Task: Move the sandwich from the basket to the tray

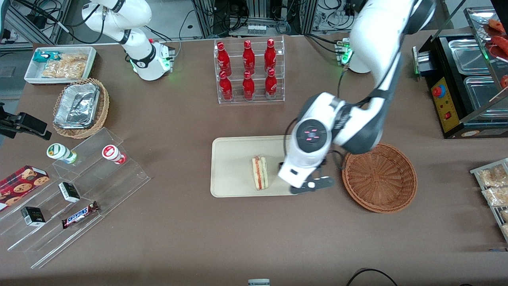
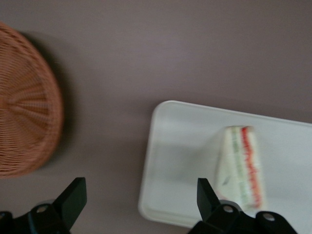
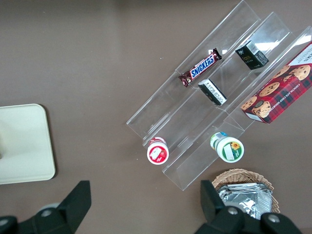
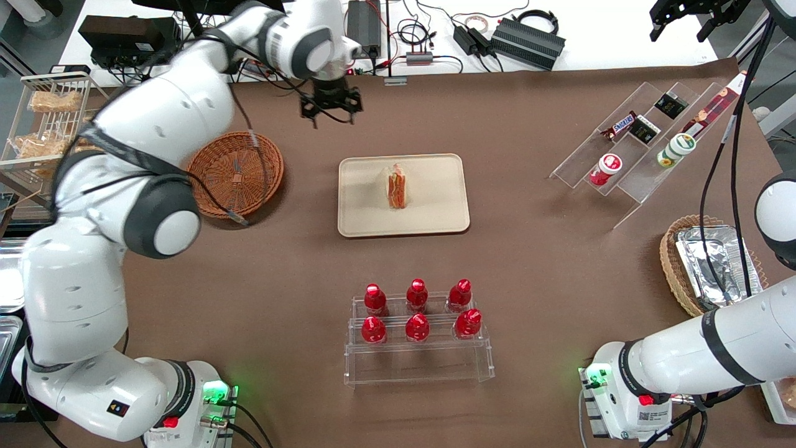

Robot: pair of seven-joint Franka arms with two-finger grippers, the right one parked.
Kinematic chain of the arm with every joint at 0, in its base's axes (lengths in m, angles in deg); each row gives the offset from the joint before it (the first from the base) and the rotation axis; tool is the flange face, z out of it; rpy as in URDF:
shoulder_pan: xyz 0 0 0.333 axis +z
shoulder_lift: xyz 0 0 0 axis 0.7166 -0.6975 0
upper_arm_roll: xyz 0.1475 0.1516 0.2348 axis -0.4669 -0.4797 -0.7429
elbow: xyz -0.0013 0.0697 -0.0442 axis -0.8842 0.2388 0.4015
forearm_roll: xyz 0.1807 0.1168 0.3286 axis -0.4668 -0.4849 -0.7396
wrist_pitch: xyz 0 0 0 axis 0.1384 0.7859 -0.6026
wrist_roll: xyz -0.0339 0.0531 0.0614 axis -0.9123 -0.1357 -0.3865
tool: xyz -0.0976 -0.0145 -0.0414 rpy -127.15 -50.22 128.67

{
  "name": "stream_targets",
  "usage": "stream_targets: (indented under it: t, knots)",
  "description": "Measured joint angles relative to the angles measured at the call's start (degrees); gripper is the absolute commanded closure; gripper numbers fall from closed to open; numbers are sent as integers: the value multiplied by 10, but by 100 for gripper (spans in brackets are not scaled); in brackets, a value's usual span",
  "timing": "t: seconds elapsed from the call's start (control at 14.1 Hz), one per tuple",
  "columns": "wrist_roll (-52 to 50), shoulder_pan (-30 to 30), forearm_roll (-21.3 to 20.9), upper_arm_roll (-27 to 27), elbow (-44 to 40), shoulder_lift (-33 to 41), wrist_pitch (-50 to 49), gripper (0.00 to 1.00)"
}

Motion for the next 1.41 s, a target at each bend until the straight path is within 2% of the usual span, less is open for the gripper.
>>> stream_targets:
  t: [0.28, 0.71, 1.06, 1.41]
  knots:
    - [119, 98, 2, -2, 131, 146, -57, 0]
    - [266, 203, 3, -3, 147, 254, -187, 0]
    - [281, 223, 3, -1, 139, 300, -247, 0]
    - [281, 221, 3, 4, 122, 310, -254, 0]
